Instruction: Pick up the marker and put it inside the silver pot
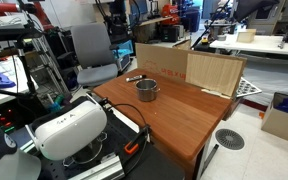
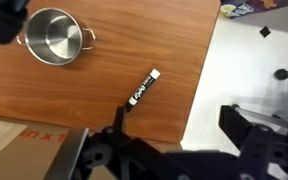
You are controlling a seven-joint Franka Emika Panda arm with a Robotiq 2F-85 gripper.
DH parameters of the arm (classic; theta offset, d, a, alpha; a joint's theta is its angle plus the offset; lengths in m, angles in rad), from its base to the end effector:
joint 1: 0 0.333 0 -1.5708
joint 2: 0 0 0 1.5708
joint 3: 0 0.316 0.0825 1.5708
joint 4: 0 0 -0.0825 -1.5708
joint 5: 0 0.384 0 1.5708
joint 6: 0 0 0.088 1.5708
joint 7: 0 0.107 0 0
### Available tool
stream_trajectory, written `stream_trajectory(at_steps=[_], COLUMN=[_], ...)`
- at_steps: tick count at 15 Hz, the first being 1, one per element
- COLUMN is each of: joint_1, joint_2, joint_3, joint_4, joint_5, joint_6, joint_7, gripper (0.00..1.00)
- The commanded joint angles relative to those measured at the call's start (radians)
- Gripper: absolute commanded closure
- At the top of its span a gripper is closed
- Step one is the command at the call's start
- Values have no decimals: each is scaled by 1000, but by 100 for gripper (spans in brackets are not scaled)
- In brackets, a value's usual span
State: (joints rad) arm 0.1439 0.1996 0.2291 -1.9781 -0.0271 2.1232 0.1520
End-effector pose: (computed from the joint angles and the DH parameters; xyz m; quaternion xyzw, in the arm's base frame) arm 0.5494 0.2093 0.3664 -0.9929 -0.1159 0.0266 0.0045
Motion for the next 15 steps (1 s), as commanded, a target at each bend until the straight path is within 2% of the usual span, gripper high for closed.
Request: stream_trajectory(at_steps=[1, 8, 15], joint_1=[24, 25, 67], joint_2=[62, 197, 331], joint_3=[-22, -26, -70], joint_4=[37, 85, 129], joint_5=[34, 108, 89], joint_6=[46, 115, 136], joint_7=[-6, -8, 73], gripper=[0, 0, 0])
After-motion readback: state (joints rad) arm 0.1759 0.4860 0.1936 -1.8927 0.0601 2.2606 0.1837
